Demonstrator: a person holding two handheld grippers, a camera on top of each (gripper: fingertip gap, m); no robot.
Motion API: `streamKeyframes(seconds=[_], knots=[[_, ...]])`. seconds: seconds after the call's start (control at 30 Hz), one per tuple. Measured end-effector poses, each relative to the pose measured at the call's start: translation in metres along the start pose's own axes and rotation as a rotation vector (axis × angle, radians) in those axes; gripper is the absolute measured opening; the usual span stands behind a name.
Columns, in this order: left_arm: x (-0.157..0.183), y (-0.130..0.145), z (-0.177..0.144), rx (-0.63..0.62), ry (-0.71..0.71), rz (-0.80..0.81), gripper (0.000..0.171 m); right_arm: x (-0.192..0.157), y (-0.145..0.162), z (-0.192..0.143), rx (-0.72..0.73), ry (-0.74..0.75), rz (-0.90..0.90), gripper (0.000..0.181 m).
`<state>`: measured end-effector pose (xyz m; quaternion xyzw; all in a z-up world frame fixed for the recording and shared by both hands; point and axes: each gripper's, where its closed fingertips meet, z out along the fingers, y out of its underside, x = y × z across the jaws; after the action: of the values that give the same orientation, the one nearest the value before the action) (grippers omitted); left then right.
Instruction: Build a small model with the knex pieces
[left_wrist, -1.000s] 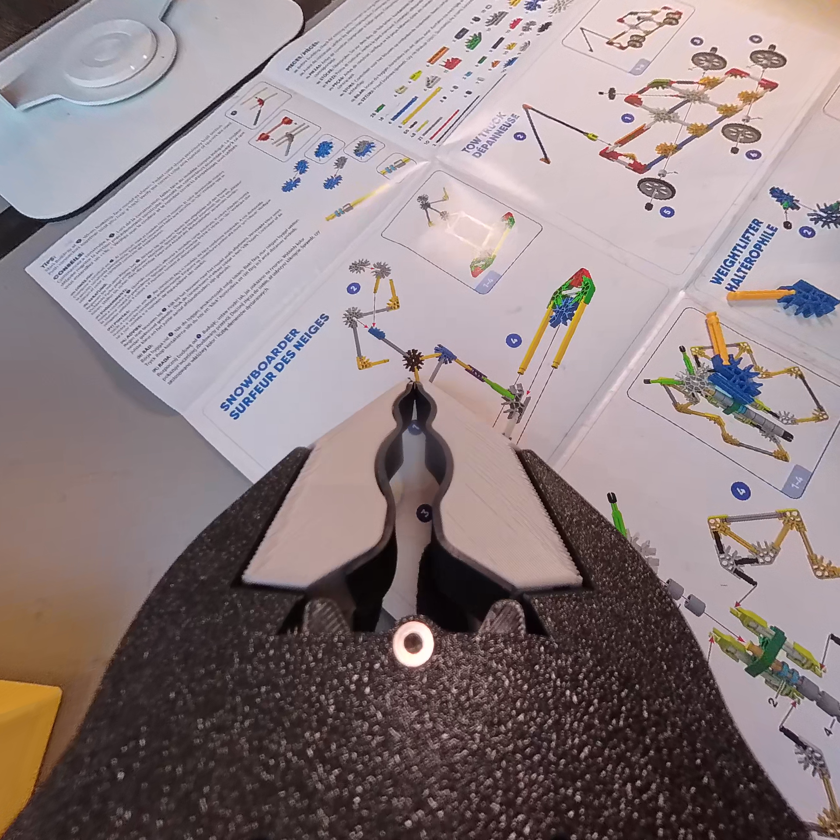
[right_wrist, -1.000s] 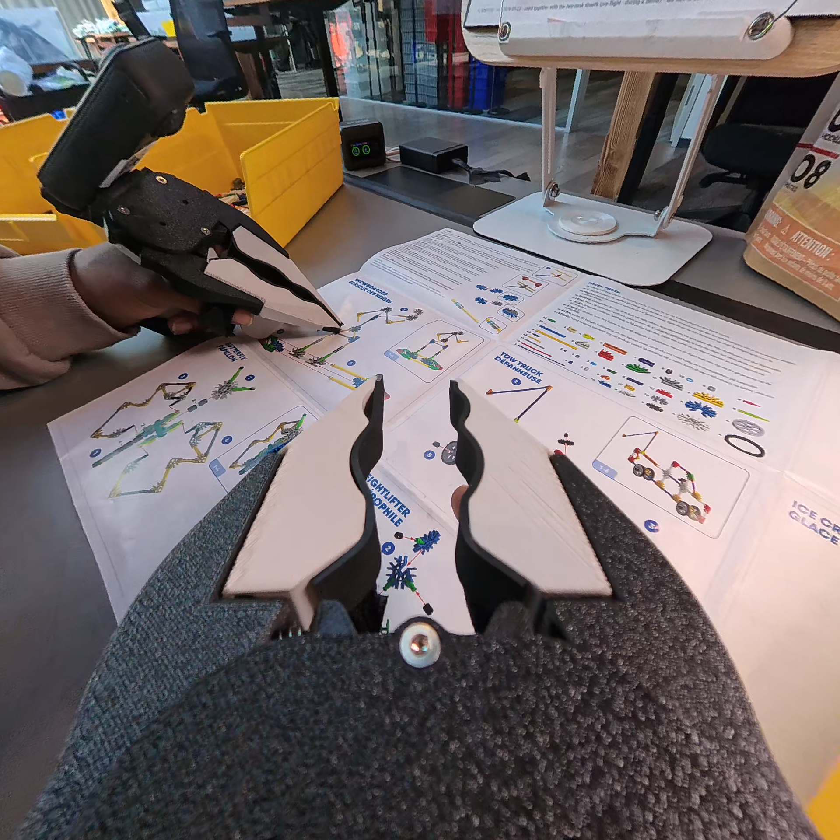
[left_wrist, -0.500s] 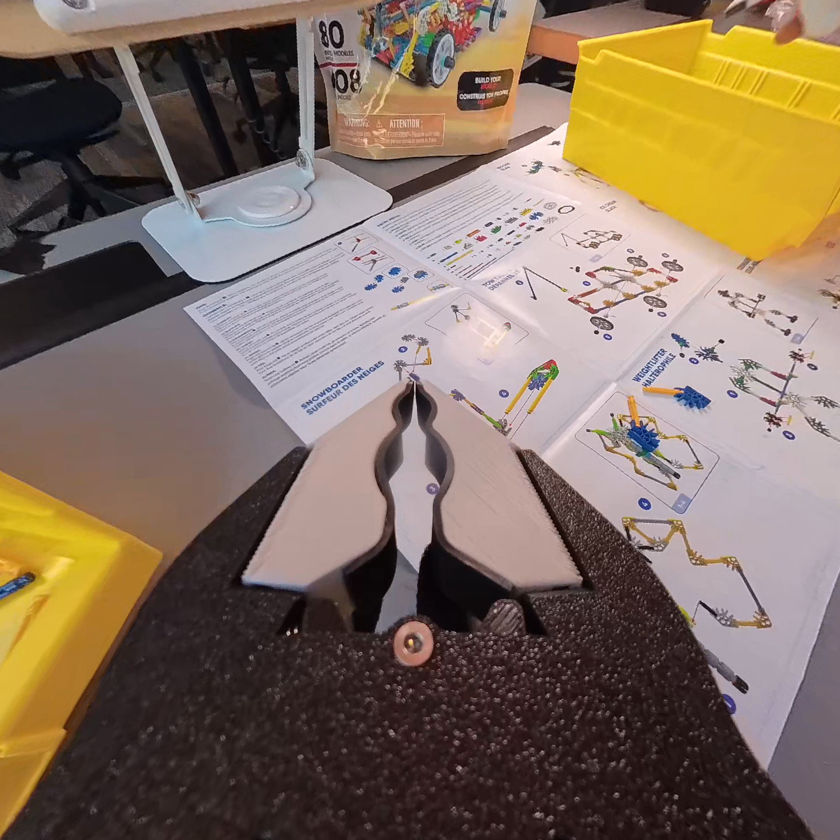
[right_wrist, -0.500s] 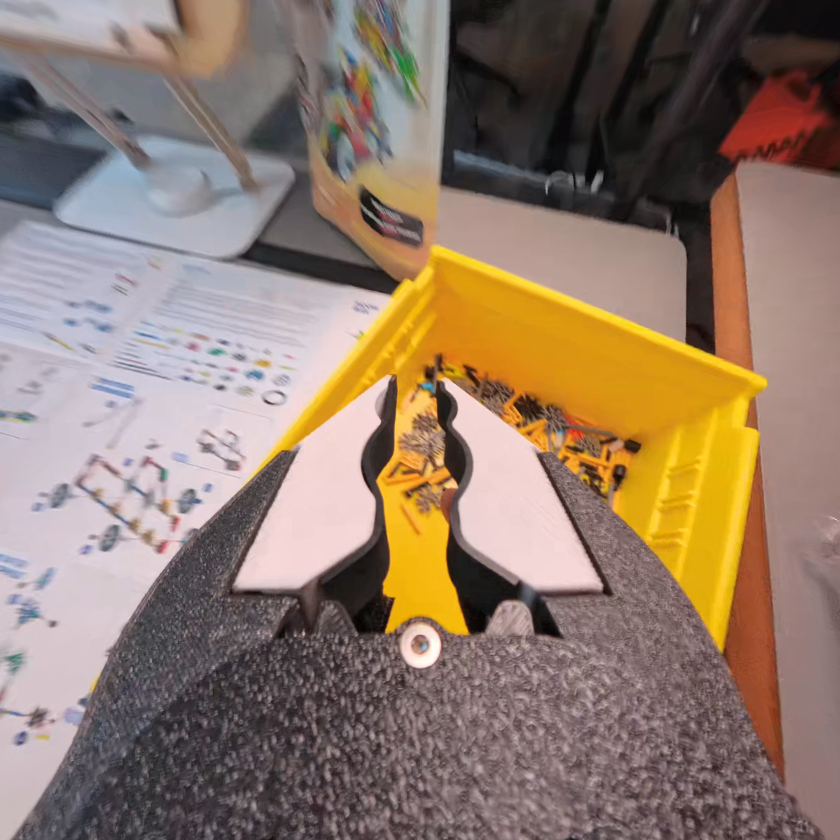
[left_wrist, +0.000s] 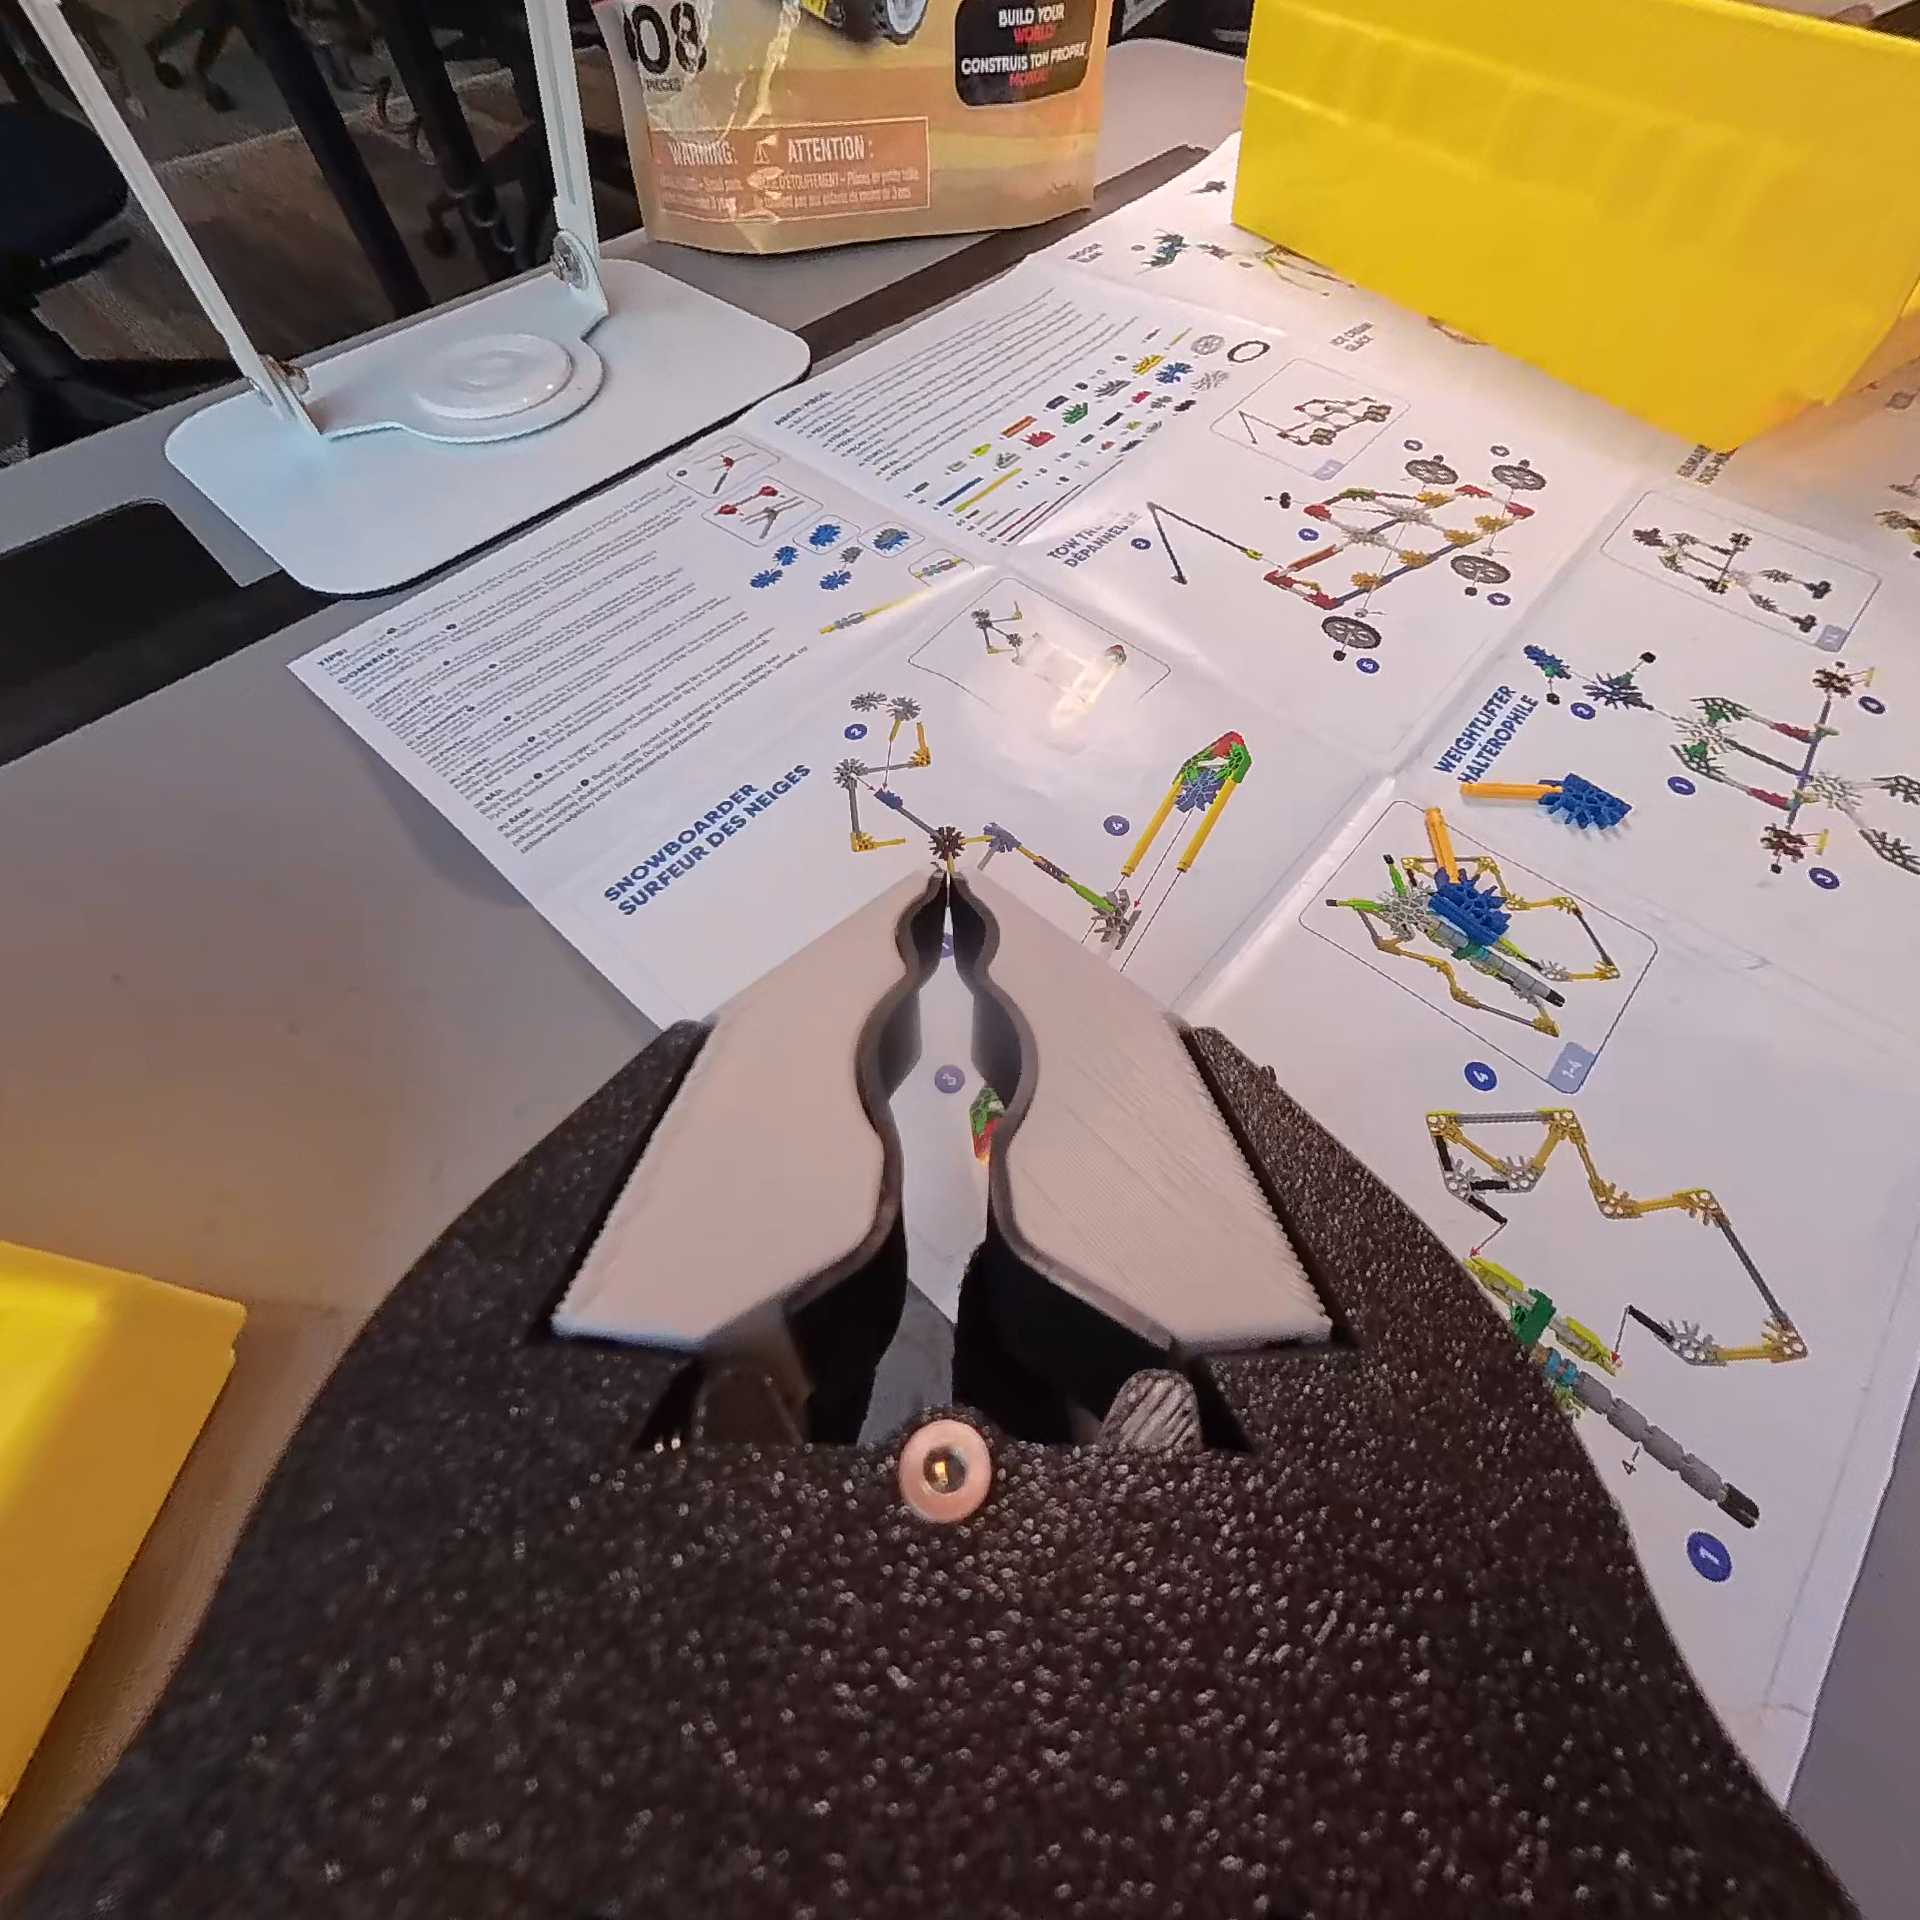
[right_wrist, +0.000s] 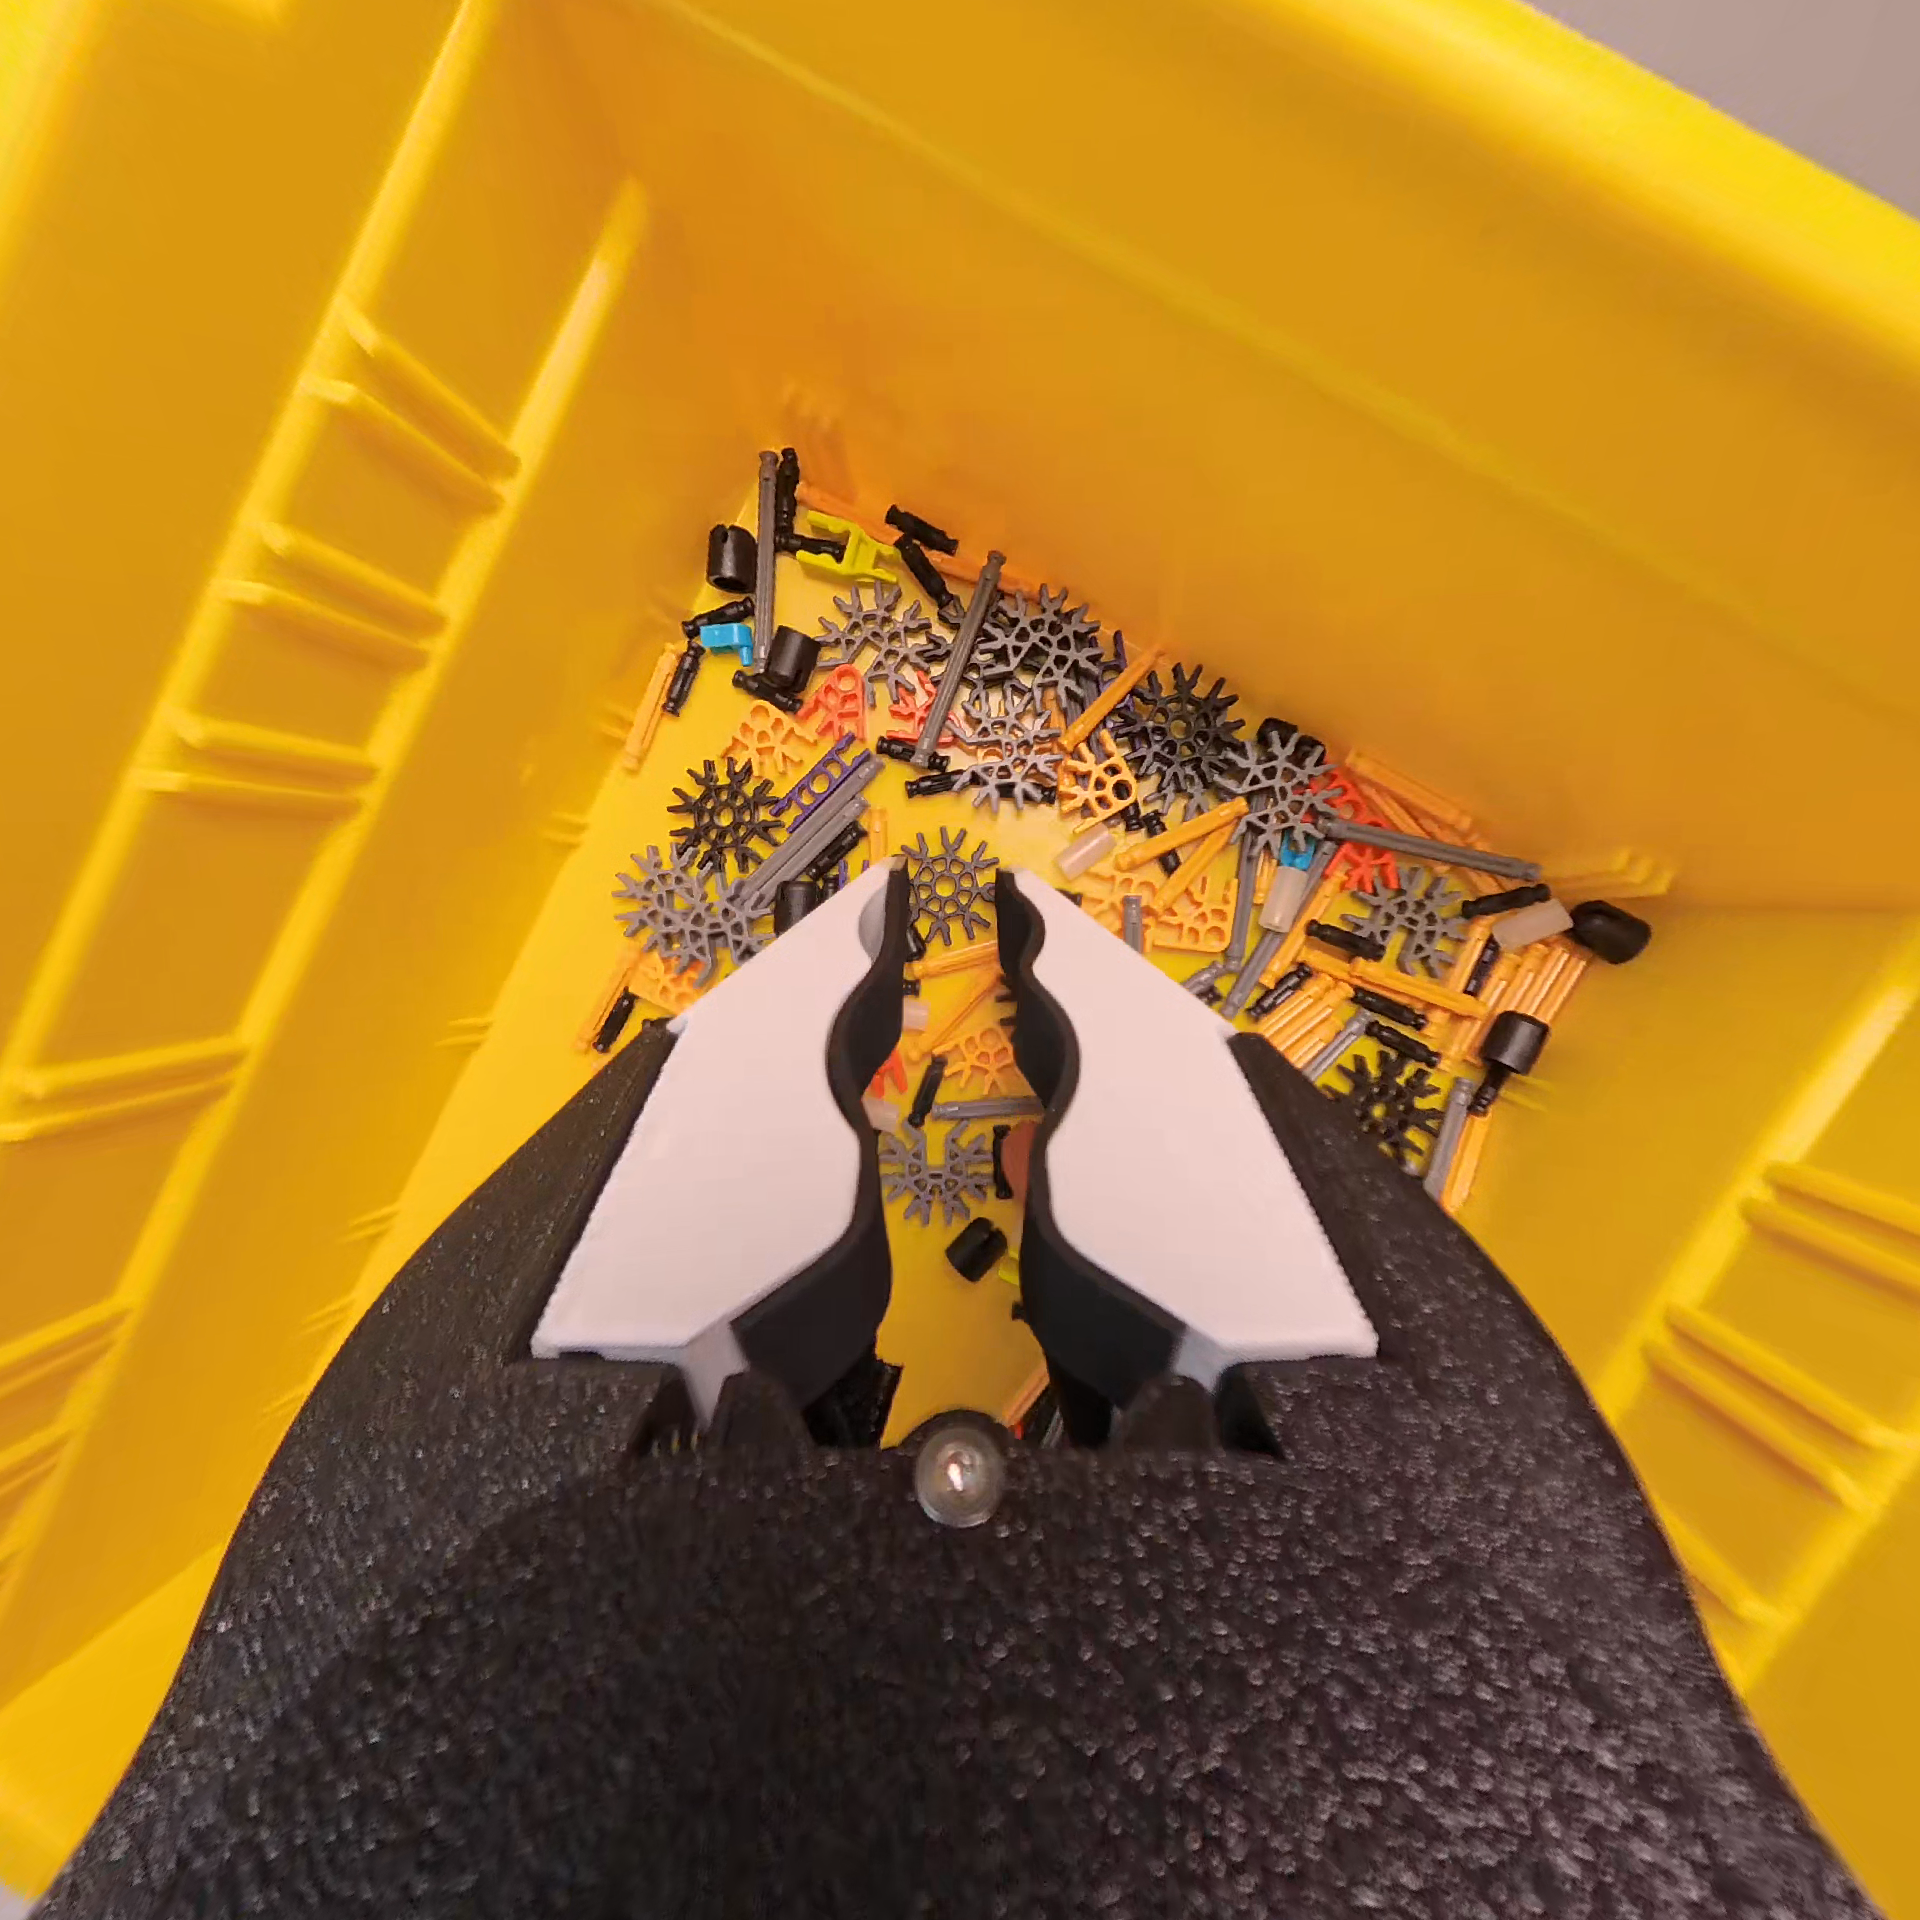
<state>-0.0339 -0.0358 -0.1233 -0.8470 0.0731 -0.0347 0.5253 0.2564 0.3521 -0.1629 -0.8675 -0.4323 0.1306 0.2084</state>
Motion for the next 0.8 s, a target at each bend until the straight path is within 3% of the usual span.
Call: streamKeyframes(seconds=[0.37,0.53,0.67,0.8], knots=[[0.0,0.003,0.001,-0.009,0.003,0.001,0.001,-0.01,0.007,-0.003,-0.004,-0.011,-0.123,0.023],[0.0,0.004,0.001,-0.013,0.0,0.011,0.001,-0.035,0.017,-0.01,-0.051,-0.163,-0.176,0.019],[-0.001,0.005,0.003,-0.018,0.004,0.002,0.001,-0.02,-0.004,-0.016,0.045,-0.122,-0.097,0.018],[-0.001,0.007,0.003,-0.026,0.001,0.008,0.001,-0.004,0.001,-0.01,0.002,-0.059,-0.108,0.018]])
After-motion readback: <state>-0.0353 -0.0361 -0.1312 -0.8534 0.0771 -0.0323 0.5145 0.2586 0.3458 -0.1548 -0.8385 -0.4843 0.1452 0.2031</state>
